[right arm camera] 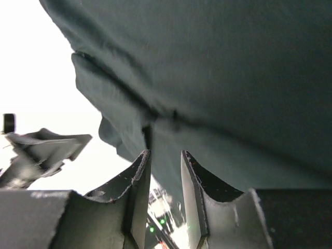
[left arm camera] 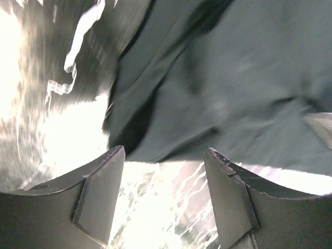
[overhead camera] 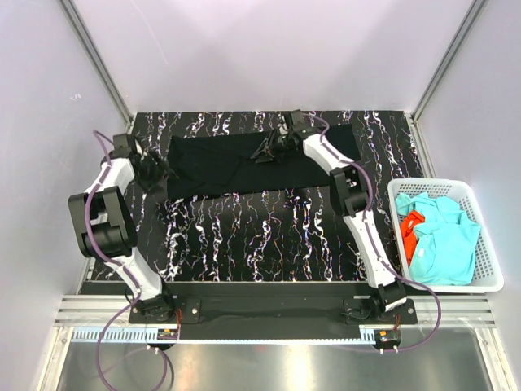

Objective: Fold and stack the t-shirts
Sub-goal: Fold the tshirt

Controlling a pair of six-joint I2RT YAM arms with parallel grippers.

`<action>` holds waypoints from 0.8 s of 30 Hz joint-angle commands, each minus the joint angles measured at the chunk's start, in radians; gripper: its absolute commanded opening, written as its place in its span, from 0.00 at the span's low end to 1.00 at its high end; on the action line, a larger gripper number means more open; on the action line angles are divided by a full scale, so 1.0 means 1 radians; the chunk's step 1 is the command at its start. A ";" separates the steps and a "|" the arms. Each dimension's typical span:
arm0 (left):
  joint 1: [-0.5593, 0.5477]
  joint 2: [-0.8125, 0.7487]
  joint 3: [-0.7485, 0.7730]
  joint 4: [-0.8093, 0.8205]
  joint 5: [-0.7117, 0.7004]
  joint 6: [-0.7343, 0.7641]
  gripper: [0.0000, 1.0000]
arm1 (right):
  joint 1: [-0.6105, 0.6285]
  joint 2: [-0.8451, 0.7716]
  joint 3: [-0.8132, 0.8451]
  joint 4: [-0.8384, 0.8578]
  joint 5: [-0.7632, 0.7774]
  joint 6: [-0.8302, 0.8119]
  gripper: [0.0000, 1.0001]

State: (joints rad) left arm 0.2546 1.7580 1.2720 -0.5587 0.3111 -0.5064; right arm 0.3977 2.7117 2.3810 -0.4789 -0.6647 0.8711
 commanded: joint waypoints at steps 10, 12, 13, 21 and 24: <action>0.029 -0.003 -0.126 0.091 0.034 -0.093 0.63 | -0.149 -0.360 -0.350 -0.130 0.122 -0.230 0.32; 0.029 0.011 -0.138 0.095 0.042 -0.106 0.60 | -0.184 -0.382 -0.406 -0.132 0.137 -0.251 0.31; 0.031 0.017 -0.140 0.101 0.046 -0.109 0.59 | -0.197 -0.385 -0.422 -0.132 0.145 -0.256 0.31; 0.040 0.095 -0.093 0.123 0.054 -0.092 0.37 | -0.263 -0.398 -0.502 -0.139 0.201 -0.294 0.28; 0.058 0.116 -0.082 0.125 0.056 -0.080 0.16 | -0.269 -0.403 -0.529 -0.164 0.266 -0.297 0.27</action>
State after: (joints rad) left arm 0.2913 1.8637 1.1461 -0.4732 0.3454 -0.6067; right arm 0.1211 2.3695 1.8713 -0.6197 -0.4683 0.6060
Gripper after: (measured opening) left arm 0.201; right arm 0.272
